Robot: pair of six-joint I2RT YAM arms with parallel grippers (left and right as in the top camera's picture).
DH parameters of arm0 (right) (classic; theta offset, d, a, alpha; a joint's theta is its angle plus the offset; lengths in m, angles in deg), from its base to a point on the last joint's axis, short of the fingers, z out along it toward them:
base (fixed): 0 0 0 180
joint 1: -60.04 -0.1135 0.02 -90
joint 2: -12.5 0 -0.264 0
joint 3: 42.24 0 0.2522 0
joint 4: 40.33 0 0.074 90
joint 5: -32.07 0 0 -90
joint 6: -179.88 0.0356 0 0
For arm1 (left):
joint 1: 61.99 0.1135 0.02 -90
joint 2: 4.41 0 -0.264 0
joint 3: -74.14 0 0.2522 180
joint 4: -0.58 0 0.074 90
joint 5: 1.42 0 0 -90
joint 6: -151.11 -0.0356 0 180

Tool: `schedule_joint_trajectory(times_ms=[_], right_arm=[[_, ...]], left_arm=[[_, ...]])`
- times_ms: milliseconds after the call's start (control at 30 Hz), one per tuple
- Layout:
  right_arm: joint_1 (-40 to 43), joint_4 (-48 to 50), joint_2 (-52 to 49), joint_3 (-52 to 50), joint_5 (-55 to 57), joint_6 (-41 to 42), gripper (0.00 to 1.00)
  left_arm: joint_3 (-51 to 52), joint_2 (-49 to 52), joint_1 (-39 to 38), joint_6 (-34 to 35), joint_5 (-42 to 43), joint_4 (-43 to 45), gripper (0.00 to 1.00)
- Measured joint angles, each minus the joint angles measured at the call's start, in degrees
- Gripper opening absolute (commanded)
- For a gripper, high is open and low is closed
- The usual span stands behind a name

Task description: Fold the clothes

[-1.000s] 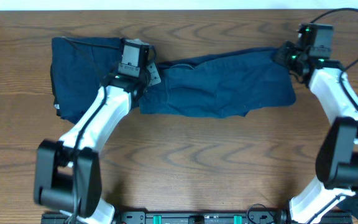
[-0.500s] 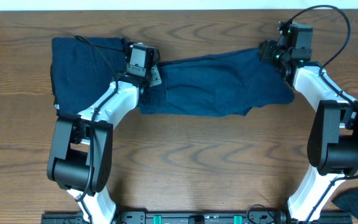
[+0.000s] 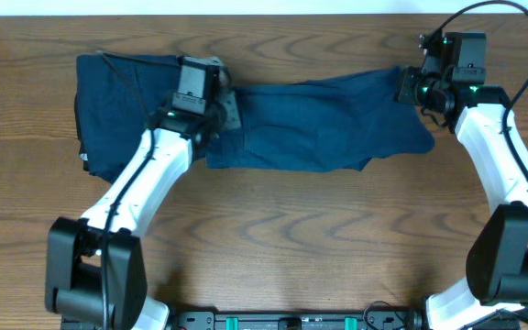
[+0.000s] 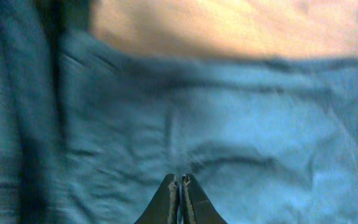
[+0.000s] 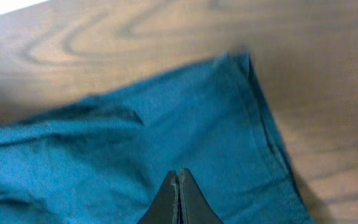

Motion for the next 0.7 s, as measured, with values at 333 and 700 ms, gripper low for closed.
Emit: schedule_joint_trajectory(times_ms=[333, 700], right_arm=[[-0.8, -1.8, -11.0, -0.3, -1.2, -1.4, 0.01], [1.1, -15.7, -16.5, 1.3, 9.3, 3.9, 0.01]], left_arm=[[0.0, 12.2, -6.9, 0.0, 3.3, 3.2, 0.06], [-1.0, 16.6, -9.0, 0.0, 3.8, -1.4, 0.06]])
